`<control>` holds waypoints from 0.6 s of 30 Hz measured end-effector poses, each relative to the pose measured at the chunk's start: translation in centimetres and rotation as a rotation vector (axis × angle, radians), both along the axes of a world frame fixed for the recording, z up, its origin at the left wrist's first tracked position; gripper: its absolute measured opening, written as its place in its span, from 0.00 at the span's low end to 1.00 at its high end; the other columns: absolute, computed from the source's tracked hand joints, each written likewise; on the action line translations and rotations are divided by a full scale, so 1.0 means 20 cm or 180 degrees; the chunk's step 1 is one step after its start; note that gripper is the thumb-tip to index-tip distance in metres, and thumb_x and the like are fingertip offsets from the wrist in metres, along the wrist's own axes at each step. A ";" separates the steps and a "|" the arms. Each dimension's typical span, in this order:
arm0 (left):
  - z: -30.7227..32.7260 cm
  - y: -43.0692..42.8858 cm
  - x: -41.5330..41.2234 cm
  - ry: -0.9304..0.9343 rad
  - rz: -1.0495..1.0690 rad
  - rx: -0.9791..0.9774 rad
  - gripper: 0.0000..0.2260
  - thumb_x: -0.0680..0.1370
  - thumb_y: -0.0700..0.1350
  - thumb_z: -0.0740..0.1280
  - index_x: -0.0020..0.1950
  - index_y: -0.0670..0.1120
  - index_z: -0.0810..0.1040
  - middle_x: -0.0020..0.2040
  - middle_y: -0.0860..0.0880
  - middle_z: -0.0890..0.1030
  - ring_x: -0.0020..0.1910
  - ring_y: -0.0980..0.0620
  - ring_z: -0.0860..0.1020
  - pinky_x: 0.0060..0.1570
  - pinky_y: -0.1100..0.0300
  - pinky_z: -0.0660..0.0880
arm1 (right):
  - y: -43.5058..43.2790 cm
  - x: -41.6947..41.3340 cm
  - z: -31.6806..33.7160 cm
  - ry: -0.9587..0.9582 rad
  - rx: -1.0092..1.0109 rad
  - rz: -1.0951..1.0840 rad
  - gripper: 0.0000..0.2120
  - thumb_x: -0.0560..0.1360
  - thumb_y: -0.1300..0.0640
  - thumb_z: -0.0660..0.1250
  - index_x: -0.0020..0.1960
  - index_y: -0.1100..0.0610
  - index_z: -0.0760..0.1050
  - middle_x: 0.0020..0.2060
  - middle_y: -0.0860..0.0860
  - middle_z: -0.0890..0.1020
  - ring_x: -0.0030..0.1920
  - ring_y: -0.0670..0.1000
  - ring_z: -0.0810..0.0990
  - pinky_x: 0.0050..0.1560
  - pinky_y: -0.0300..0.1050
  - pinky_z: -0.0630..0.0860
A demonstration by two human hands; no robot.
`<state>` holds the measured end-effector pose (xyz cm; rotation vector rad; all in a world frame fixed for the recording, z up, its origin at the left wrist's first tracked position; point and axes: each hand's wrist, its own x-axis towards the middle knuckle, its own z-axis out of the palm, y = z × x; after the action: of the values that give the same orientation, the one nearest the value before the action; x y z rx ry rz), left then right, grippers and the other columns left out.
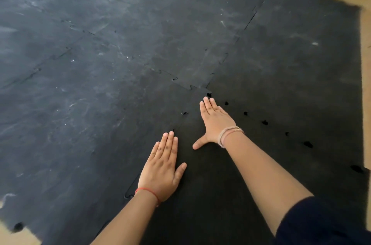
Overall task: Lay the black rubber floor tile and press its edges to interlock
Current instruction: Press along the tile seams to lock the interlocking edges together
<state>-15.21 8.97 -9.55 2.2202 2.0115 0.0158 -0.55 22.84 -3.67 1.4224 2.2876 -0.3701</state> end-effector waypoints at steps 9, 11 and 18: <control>-0.01 0.00 0.00 -0.0017 0.0037 -0.0021 0.30 0.79 0.58 0.43 0.73 0.39 0.58 0.74 0.42 0.59 0.74 0.48 0.48 0.69 0.55 0.46 | 0.05 -0.07 0.00 -0.0250 -0.0166 -0.0122 0.65 0.60 0.34 0.73 0.74 0.63 0.34 0.75 0.58 0.37 0.75 0.56 0.37 0.74 0.49 0.43; 0.01 0.00 0.00 -0.0001 0.0049 -0.0142 0.30 0.79 0.58 0.43 0.72 0.39 0.58 0.74 0.42 0.60 0.74 0.48 0.48 0.70 0.55 0.46 | 0.05 -0.05 -0.01 -0.0148 -0.0174 -0.0107 0.65 0.60 0.34 0.72 0.74 0.62 0.34 0.75 0.58 0.37 0.75 0.55 0.36 0.74 0.49 0.42; 0.05 0.09 0.04 -0.0159 0.0027 -0.0276 0.30 0.79 0.57 0.40 0.72 0.39 0.57 0.74 0.41 0.58 0.74 0.47 0.46 0.70 0.57 0.43 | 0.03 -0.01 -0.02 0.0216 -0.0093 -0.0179 0.63 0.61 0.34 0.72 0.75 0.59 0.34 0.76 0.55 0.36 0.75 0.53 0.36 0.74 0.47 0.41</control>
<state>-14.42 10.83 -8.50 2.1373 1.9573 -0.0144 -0.81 23.52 -4.08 1.4835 2.2895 -0.4740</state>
